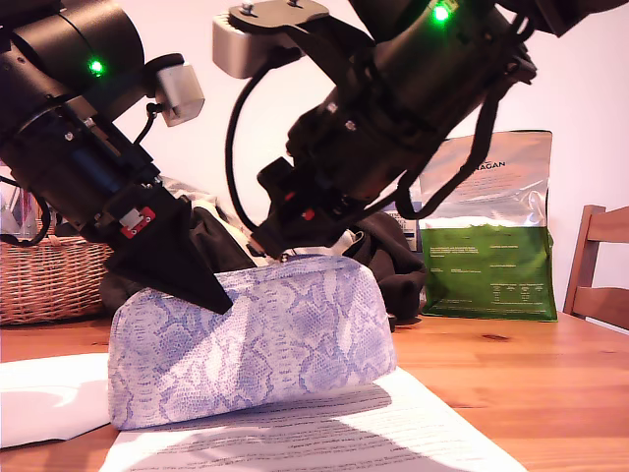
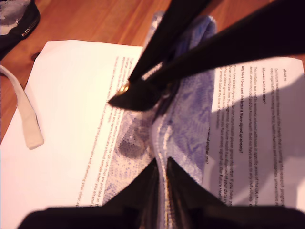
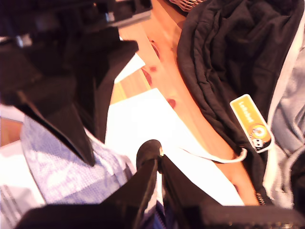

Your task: Open the zipper in the zip bag in front of you

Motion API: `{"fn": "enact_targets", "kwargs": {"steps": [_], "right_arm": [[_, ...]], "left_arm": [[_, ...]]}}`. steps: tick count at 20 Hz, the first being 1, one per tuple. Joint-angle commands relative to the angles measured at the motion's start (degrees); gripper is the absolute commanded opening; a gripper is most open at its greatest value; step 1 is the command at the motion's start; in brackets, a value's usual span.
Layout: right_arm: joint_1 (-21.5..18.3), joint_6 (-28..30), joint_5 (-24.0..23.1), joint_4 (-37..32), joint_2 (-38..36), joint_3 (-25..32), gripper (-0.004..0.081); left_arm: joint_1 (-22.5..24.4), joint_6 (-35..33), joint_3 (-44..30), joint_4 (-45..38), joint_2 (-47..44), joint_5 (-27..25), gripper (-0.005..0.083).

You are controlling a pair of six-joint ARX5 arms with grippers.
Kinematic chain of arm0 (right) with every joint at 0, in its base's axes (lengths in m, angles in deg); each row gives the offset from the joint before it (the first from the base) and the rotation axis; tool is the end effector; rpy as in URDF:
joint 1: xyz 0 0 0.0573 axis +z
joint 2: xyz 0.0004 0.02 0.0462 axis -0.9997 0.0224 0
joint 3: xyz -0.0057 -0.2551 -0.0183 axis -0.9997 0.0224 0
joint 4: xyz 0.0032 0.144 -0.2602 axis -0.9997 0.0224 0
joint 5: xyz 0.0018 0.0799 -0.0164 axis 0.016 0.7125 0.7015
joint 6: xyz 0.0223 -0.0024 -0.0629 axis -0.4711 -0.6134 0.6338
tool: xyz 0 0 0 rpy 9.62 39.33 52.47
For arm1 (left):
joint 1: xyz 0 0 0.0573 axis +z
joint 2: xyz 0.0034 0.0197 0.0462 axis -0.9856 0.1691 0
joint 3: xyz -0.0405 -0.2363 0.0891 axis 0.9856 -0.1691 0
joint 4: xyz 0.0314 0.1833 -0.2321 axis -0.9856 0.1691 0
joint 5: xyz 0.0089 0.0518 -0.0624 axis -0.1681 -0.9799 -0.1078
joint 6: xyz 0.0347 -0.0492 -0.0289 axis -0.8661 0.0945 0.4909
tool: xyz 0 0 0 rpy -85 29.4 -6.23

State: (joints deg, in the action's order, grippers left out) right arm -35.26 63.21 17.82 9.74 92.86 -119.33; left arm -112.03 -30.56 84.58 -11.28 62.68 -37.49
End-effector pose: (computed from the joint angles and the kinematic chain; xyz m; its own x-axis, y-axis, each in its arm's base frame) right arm 0.2214 0.2854 0.1348 0.6463 0.5980 -0.4741 -0.7580 0.4311 -0.4895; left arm 0.2618 -0.1846 0.1243 0.2917 -0.6387 -0.7120 0.9241 0.3803 0.0375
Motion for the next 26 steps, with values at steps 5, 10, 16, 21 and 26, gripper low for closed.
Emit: {"fn": "enact_targets", "kwargs": {"steps": [5,10,16,21,26], "right_arm": [[2.4,-1.9,4.3,-2.4,0.3,-3.0,0.004],[1.9,-1.9,2.8,-0.6,0.3,-3.1,0.0214],[-0.6,-1.9,2.9,8.6,-3.3,-3.7,0.0218],[-6.8,-5.8,17.2,28.2,-9.5,-7.9,0.0226],[-14.2,-5.1,25.6,40.5,-8.1,-9.6,0.033]], "left_arm": [[-0.6,0.1,0.2,0.7,0.9,0.6,-0.0019],[-0.6,0.1,0.2,1.0,0.9,0.6,-0.0019],[-0.6,0.1,0.2,1.1,0.9,-0.6,-0.0019],[-0.6,-3.1,0.2,0.9,0.9,-1.6,-0.0019],[-0.6,-8.6,0.2,-1.4,0.9,-2.0,-0.0019]]}}
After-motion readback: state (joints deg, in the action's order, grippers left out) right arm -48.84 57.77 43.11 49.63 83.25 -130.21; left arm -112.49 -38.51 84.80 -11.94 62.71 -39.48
